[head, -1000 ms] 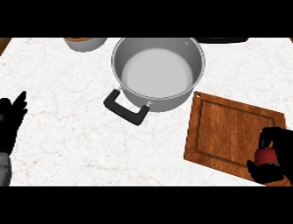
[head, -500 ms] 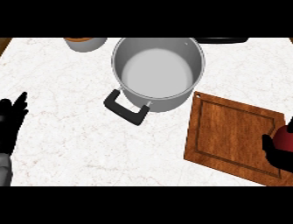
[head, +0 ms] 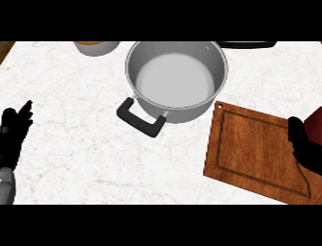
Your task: Pick the tomato from the cutting board and place it in the pot
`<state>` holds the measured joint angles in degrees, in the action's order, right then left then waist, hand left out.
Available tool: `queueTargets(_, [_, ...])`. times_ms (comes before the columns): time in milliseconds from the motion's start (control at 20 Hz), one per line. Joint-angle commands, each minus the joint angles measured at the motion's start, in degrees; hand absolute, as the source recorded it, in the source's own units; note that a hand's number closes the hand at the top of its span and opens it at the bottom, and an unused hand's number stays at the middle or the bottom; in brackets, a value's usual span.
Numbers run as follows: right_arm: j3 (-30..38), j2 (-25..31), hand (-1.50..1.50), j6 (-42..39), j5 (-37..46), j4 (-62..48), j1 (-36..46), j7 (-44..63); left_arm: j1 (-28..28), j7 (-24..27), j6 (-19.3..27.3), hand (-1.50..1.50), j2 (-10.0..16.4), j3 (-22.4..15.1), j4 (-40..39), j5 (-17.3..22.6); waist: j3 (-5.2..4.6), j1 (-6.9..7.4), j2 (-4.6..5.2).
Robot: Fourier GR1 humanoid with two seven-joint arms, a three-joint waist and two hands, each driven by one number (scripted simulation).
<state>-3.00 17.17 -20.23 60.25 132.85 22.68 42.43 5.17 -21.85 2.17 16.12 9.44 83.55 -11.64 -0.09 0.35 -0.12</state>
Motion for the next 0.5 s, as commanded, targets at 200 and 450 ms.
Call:
queueTargets(200, [-7.2,-8.1,1.5,-12.6,-1.8,-10.6,25.8,14.7,2.6,2.7,0.5,0.0,-0.7,-0.7,-4.3,-1.4,-0.12,0.44,0.07])
queueTargets(450, [-1.7,-11.1,1.5,-8.4,-2.4,-26.7,33.9,12.4,2.2,-2.4,-1.8,0.0,0.7,0.9,0.9,1.2,0.02,0.78,0.12])
